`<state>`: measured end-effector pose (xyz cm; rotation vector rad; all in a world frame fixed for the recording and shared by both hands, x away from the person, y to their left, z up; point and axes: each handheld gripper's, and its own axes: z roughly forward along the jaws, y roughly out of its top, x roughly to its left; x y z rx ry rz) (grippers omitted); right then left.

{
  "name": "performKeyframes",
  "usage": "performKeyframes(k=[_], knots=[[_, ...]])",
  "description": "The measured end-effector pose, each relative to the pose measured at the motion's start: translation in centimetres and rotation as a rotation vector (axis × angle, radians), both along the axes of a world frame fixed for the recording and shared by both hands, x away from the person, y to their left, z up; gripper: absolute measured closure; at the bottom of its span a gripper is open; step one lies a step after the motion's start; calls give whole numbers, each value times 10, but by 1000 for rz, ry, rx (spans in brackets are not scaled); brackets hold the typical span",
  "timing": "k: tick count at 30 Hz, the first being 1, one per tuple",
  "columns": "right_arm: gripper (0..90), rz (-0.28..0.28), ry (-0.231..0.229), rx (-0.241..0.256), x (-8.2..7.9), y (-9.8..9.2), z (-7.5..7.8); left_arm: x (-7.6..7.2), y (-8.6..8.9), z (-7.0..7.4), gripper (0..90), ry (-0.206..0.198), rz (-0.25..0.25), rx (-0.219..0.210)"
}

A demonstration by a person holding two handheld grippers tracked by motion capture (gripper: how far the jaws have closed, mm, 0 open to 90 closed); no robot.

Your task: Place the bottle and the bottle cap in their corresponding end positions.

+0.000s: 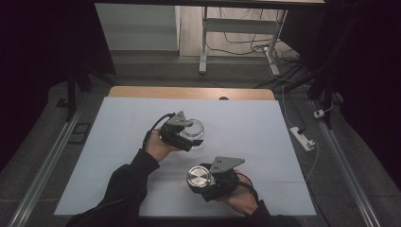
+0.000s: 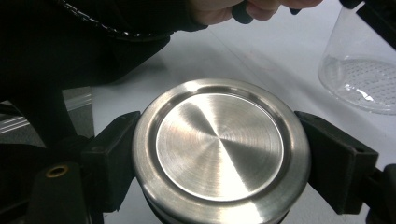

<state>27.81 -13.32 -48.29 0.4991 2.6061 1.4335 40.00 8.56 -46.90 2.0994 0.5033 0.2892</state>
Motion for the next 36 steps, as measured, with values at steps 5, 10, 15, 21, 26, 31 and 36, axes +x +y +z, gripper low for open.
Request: performKeyframes(k=[5,10,15,21,26,31,36], knots=[[192,-7,-1,-14,4,2,-8,4,-1,-6,153,1,5,2],[192,-9,1,-18,8,6,-14,8,-3,-13,153,5,8,11],[192,-19,2,-27,11,8,-20,12,-4,-22,153,16,23,14],[192,-31,5,-39,17,8,-30,16,-4,-32,153,25,39,24],[192,-37,15,-52,21,10,-36,20,-4,-41,153,33,54,40],[192,-29,23,-76,23,15,-44,23,-4,-45,153,37,69,29],[192,-22,26,-107,25,20,-51,23,-4,-47,152,19,80,19]])
